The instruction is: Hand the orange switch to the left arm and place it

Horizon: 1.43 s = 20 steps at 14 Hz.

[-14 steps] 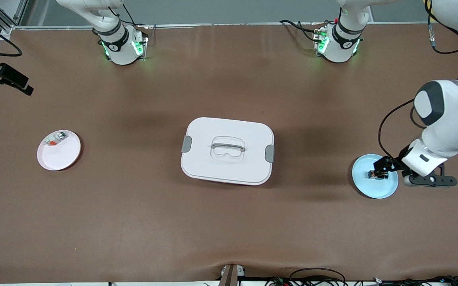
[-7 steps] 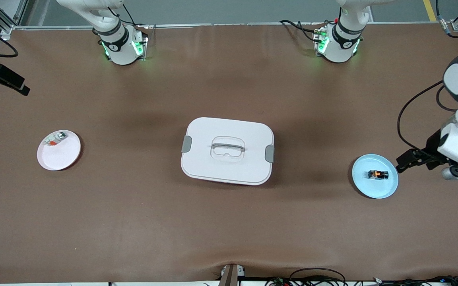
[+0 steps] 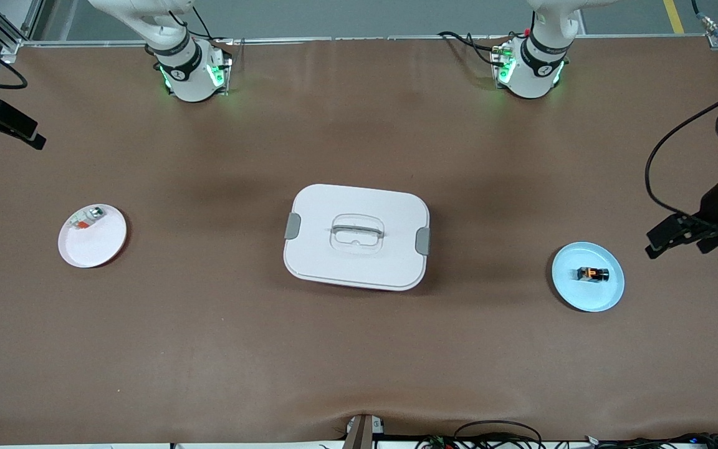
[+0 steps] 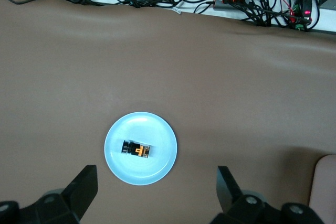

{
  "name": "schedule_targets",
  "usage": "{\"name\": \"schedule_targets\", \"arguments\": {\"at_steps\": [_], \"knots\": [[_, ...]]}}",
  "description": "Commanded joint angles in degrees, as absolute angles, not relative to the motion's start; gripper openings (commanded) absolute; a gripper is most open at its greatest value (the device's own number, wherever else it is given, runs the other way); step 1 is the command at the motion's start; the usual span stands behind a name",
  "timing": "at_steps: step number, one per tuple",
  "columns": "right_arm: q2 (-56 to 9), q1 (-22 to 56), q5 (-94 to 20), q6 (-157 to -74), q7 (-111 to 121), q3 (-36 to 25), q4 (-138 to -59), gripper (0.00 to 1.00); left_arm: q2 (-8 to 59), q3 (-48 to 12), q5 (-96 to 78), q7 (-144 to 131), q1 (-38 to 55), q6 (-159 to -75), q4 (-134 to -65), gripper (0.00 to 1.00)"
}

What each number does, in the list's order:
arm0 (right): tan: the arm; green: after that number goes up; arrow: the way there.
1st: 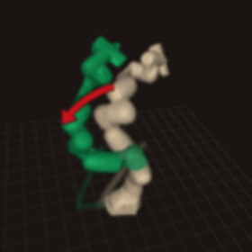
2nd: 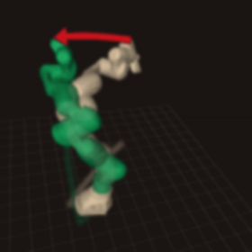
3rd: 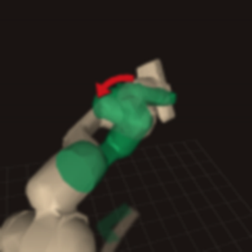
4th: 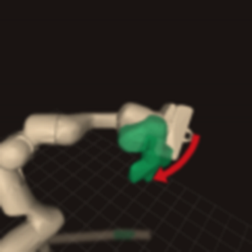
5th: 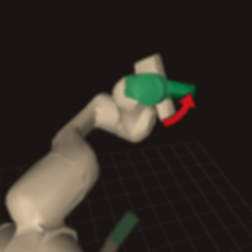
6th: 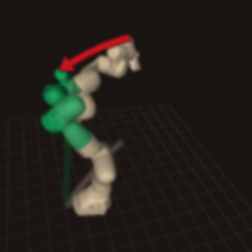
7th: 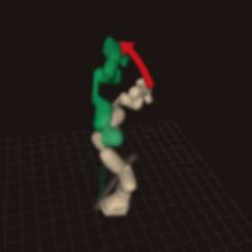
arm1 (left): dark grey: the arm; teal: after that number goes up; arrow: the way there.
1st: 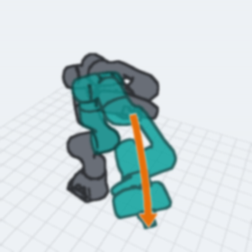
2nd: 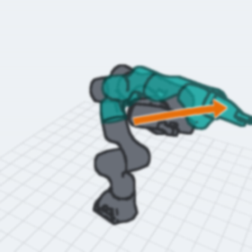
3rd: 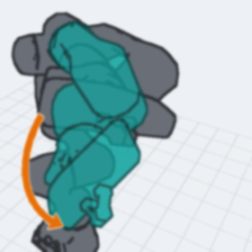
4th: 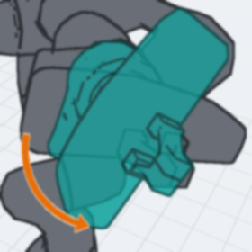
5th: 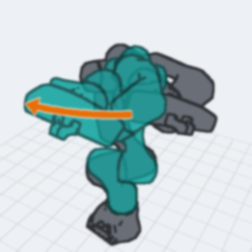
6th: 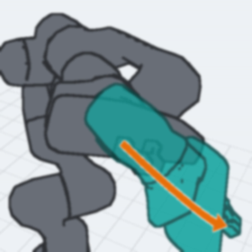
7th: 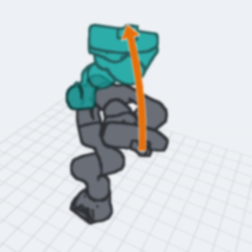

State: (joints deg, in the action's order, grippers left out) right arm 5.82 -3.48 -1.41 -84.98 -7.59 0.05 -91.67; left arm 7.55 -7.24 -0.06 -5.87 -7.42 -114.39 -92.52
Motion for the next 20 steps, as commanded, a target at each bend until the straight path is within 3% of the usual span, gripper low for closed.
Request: {"name": "schedule_targets", "arguments": {"at_steps": [1,16,20], "knots": [[7.21,-4.66,-1.05,-85.6,-6.68,0.79,-93.08,1.0,5.11,-7.03,0.62,-5.45,-7.47,-110.49,-91.15,1.0],[7.12,-4.57,-1.05,-85.6,-6.68,0.79,-92.99,1.0,5.36,-6.59,0.44,-5.19,-6.95,-108.9,-90.7,1.0],[7.12,-4.22,-1.14,-85.96,-6.68,0.97,-92.99,1.0,6.24,-1.51,0.44,-5.19,-1.69,-109.33,-90.7,1.0]]}}
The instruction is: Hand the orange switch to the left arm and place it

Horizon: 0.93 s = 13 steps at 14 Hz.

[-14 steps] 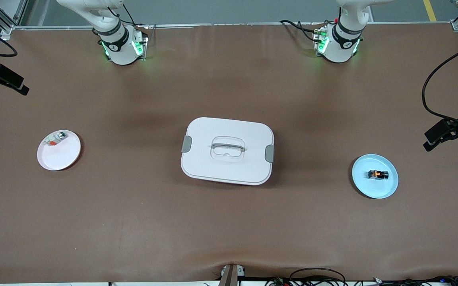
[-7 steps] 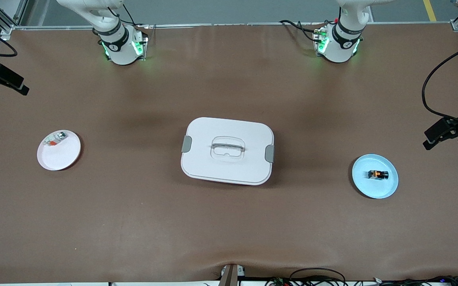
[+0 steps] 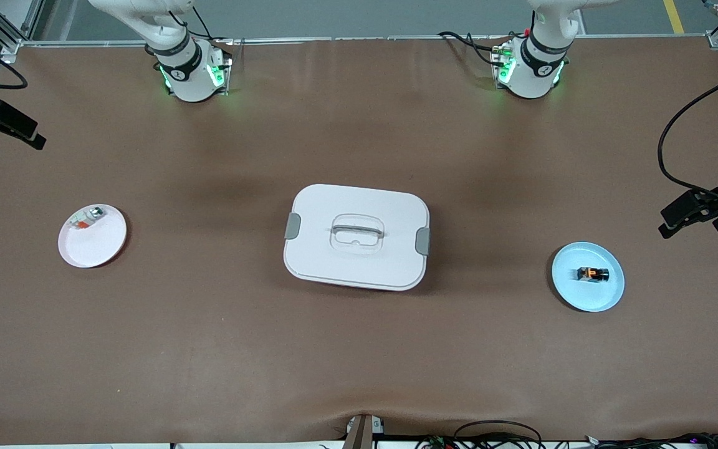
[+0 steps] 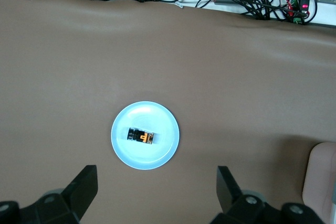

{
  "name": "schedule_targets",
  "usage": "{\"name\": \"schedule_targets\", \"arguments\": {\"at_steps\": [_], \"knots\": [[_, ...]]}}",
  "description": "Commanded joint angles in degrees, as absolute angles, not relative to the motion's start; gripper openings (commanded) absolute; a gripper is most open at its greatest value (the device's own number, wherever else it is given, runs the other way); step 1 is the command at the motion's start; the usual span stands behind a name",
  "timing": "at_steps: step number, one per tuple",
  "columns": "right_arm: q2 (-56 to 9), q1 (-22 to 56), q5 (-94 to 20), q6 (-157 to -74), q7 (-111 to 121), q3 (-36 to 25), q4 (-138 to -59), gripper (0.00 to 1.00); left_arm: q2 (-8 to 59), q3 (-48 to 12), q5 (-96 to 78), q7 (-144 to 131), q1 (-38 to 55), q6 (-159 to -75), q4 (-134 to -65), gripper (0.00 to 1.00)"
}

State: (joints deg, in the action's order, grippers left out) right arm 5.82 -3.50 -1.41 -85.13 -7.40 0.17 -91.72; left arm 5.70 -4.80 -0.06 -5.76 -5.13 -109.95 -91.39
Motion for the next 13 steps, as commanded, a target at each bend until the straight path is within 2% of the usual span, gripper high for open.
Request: {"name": "schedule_targets", "arguments": {"at_steps": [1,10,13], "knots": [[7.12,-4.31,-1.14,-85.87,-6.68,0.97,-92.99,1.0,6.33,0.85,0.35,-5.19,0.33,-109.34,-90.7,1.0],[7.12,-4.13,-1.23,-85.96,-6.68,1.14,-92.9,1.0,5.98,2.2,0.0,-5.36,0.88,-108.55,-90.79,1.0],[7.12,-4.13,-1.23,-85.96,-6.68,1.14,-92.99,1.0,4.67,1.76,0.35,-5.27,0.88,-104.95,-90.62,1.0]]}}
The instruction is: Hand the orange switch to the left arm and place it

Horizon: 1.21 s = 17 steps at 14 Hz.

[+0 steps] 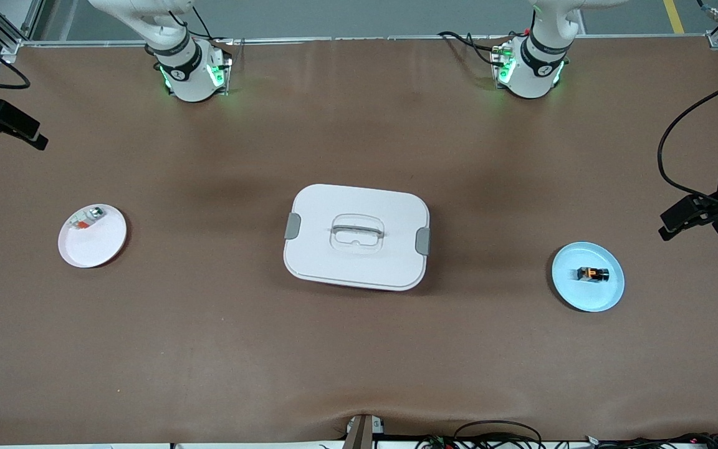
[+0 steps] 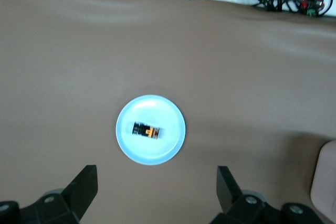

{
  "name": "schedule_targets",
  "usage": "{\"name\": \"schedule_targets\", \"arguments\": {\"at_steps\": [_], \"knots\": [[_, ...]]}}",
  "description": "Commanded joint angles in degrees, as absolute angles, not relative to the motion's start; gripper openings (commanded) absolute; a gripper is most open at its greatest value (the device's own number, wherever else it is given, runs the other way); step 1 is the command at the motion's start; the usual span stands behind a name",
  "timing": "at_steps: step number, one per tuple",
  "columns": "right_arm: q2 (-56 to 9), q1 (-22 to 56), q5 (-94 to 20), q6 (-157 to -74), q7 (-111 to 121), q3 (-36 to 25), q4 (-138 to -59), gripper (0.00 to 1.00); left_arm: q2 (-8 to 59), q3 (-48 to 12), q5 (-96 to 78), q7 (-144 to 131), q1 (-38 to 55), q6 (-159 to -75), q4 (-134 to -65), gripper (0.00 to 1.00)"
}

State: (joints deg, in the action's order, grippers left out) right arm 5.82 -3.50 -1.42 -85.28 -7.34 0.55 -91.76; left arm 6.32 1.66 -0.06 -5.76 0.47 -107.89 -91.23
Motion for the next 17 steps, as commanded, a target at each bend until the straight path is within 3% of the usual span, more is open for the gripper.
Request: {"name": "schedule_targets", "arguments": {"at_steps": [1,7,17], "knots": [[7.12,-4.13,-1.23,-85.87,-6.68,1.14,-92.99,1.0,3.88,1.67,0.26,-5.19,0.97,-103.38,-90.62,1.0],[7.12,-4.13,-1.23,-85.96,-6.68,1.23,-92.9,1.0,0.89,-0.35,0.7,-4.66,0.88,-92.65,-90.62,1.0],[7.21,-4.04,-1.14,-85.78,-6.68,1.32,-92.9,1.0,0.7,-0.35,-0.09,-4.75,1.23,-91.49,-89.39,1.0]]}}
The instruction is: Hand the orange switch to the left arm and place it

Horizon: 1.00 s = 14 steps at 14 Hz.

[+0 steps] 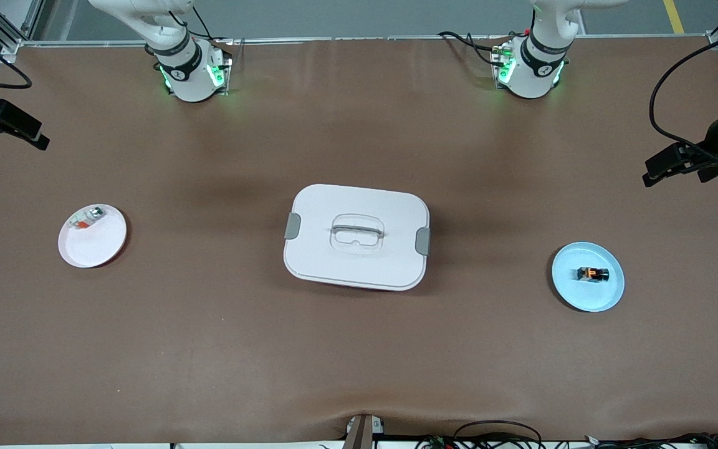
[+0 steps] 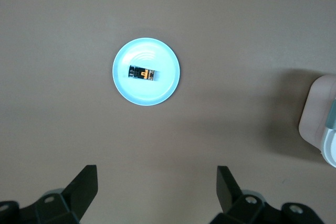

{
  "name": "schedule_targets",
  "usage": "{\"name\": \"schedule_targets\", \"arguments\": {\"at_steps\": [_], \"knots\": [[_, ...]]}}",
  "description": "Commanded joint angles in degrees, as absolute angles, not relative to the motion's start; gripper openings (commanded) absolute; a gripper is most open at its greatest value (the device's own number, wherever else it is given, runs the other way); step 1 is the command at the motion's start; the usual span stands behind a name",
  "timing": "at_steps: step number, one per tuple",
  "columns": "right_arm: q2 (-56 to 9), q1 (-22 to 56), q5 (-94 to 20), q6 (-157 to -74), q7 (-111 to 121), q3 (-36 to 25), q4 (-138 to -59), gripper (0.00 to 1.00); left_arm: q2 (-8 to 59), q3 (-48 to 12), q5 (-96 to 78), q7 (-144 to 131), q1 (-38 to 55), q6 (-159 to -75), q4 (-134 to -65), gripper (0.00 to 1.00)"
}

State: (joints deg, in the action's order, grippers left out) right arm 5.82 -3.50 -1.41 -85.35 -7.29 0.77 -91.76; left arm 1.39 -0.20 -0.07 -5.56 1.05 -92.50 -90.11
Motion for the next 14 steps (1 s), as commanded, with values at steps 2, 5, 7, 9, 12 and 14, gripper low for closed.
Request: {"name": "schedule_targets", "arguments": {"at_steps": [2,5,7,9,12,14], "knots": [[7.21,-4.04,-1.14,-85.78,-6.68,1.32,-92.9,1.0,0.7,-0.35,-0.09,-4.66,1.23,-91.49,-89.38,1.0],[7.21,-4.04,-1.14,-85.69,-6.68,1.32,-92.9,1.0,0.7,-0.26,-0.26,-4.66,1.23,-91.41,-89.47,1.0],[7.21,-4.04,-1.14,-85.61,-6.68,1.32,-92.9,1.0,0.7,-0.26,-0.26,-4.66,1.14,-91.41,-89.47,1.0],[7.21,-4.04,-1.14,-85.69,-6.68,1.32,-92.9,1.0,0.7,-0.26,-0.35,-4.66,1.14,-91.32,-89.47,1.0],[7.29,-4.04,-1.23,-85.43,-6.68,1.41,-92.9,1.0,1.14,-0.26,0.09,-3.09,1.23,-89.57,-89.47,1.0],[7.29,-4.04,-0.97,-85.52,-6.68,1.41,-92.81,1.0,1.4,-0.26,-0.26,1.65,0.88,-89.47,-89.47,1.0]]}}
